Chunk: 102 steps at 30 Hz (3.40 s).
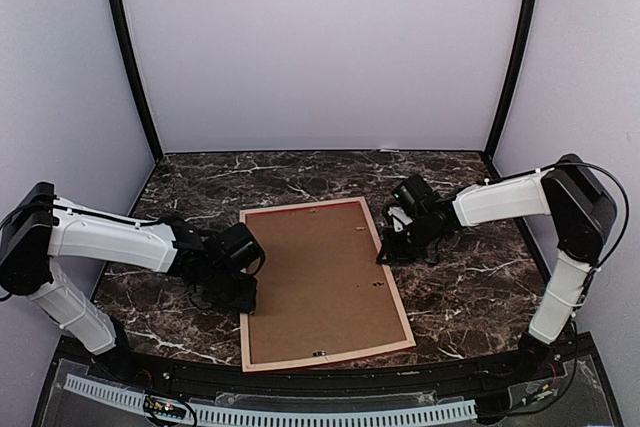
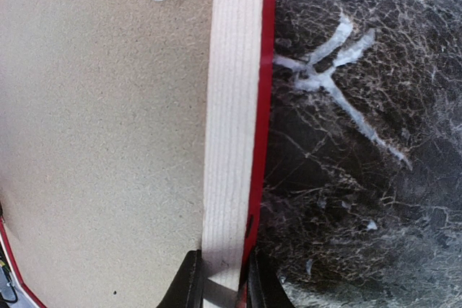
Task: Put the photo into the frame
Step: Press the fastener onto the backboard.
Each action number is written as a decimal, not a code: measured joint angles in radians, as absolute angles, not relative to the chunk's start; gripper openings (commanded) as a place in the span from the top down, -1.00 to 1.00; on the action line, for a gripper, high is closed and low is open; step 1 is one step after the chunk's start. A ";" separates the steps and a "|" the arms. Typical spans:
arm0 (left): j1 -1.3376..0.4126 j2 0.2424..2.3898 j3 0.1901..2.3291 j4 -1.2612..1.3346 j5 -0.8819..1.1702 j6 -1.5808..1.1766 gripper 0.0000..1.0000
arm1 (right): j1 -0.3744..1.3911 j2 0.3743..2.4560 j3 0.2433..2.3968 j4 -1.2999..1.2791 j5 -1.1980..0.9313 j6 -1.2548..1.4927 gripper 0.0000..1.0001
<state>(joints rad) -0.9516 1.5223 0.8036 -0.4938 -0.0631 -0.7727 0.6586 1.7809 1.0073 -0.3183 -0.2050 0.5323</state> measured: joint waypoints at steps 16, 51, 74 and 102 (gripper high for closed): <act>-0.938 1.465 0.747 -0.461 -0.001 -0.782 0.32 | 0.659 1.781 1.007 -0.312 -0.210 0.525 0.98; -0.538 1.678 1.095 -0.470 0.139 -0.476 -0.54 | 0.612 1.731 0.908 -0.191 -0.212 0.619 1.00; -0.514 1.943 1.360 -0.519 0.031 -0.396 -0.37 | 0.599 1.731 0.907 -0.184 -0.225 0.646 1.00; -0.514 1.943 1.308 -0.495 0.007 -0.417 0.24 | 0.595 1.735 0.907 -0.181 -0.244 0.645 1.00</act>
